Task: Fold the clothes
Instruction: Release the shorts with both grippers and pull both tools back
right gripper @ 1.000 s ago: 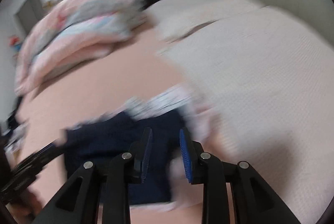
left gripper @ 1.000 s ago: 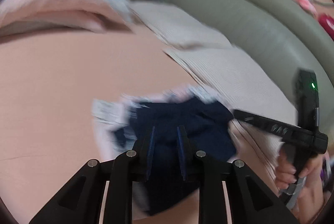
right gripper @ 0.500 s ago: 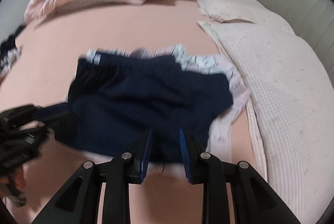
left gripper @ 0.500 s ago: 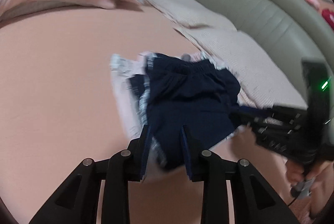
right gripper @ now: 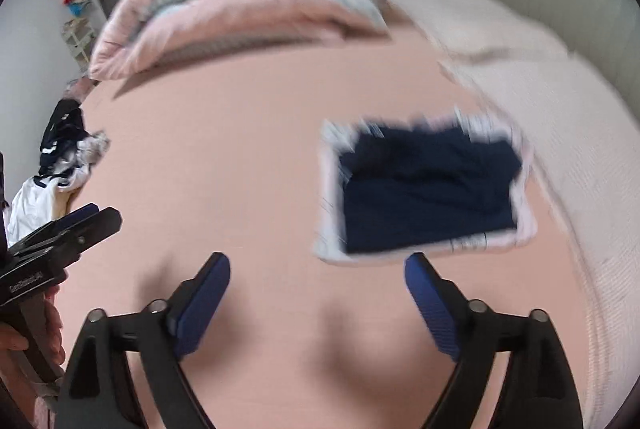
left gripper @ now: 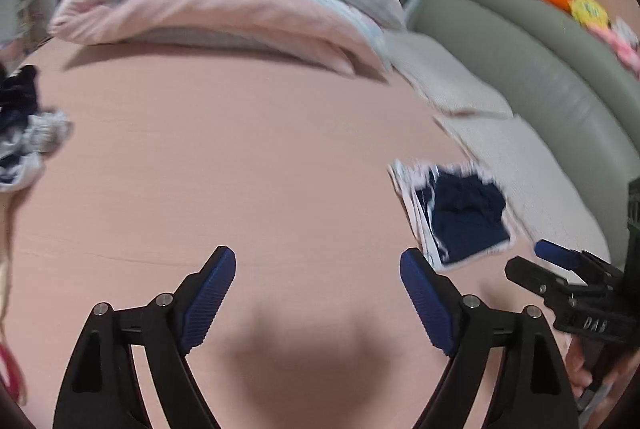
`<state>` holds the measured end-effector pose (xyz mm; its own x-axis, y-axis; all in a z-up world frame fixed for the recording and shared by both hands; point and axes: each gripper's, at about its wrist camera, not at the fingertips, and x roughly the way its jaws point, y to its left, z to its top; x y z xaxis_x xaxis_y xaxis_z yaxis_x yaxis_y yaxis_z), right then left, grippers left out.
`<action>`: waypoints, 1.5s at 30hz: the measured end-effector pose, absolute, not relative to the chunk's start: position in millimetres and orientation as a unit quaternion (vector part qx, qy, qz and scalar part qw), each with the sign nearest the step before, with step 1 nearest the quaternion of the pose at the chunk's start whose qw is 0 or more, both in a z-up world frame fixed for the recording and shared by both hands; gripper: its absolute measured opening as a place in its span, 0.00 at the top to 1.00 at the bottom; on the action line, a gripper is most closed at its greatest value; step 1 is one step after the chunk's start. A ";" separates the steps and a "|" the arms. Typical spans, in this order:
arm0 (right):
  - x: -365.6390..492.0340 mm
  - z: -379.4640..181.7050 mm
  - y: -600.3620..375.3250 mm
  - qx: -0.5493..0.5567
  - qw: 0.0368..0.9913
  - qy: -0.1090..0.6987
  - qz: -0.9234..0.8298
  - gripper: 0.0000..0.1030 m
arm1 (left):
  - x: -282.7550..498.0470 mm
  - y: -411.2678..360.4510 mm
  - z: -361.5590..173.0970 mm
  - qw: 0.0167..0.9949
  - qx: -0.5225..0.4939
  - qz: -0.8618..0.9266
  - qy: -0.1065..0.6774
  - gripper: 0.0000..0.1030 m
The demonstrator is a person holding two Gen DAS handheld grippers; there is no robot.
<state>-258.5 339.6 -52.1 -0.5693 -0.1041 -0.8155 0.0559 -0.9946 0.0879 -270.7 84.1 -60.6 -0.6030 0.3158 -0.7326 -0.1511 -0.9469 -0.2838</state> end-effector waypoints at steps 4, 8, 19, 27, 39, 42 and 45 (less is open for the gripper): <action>-253.2 -18.5 292.5 0.434 0.028 0.003 -0.900 0.00 | -247.7 40.2 -36.0 0.089 -0.397 0.909 -0.087 0.16; -242.7 -1.6 281.9 0.419 0.028 -0.065 -0.905 0.00 | -215.1 6.0 -23.1 0.044 -0.363 0.930 -0.035 0.16; -194.3 4.5 218.7 0.431 0.008 0.001 -0.902 0.00 | -161.1 -67.0 -26.8 0.005 -0.396 0.914 -0.091 0.10; -147.1 25.9 187.7 0.421 0.043 0.009 -0.906 0.00 | -106.0 -78.9 7.9 -0.015 -0.354 0.929 -0.110 0.00; -64.6 58.9 184.7 0.396 0.055 0.034 -0.916 0.00 | -19.8 -66.7 41.4 -0.059 -0.332 0.936 -0.102 0.00; -46.5 60.7 189.0 0.393 0.060 0.042 -0.917 0.00 | -4.4 -60.1 35.2 -0.062 -0.344 0.932 -0.095 0.00; -30.0 58.9 191.7 0.392 0.069 0.042 -0.916 0.00 | 10.9 -51.7 27.3 -0.067 -0.350 0.929 -0.103 0.00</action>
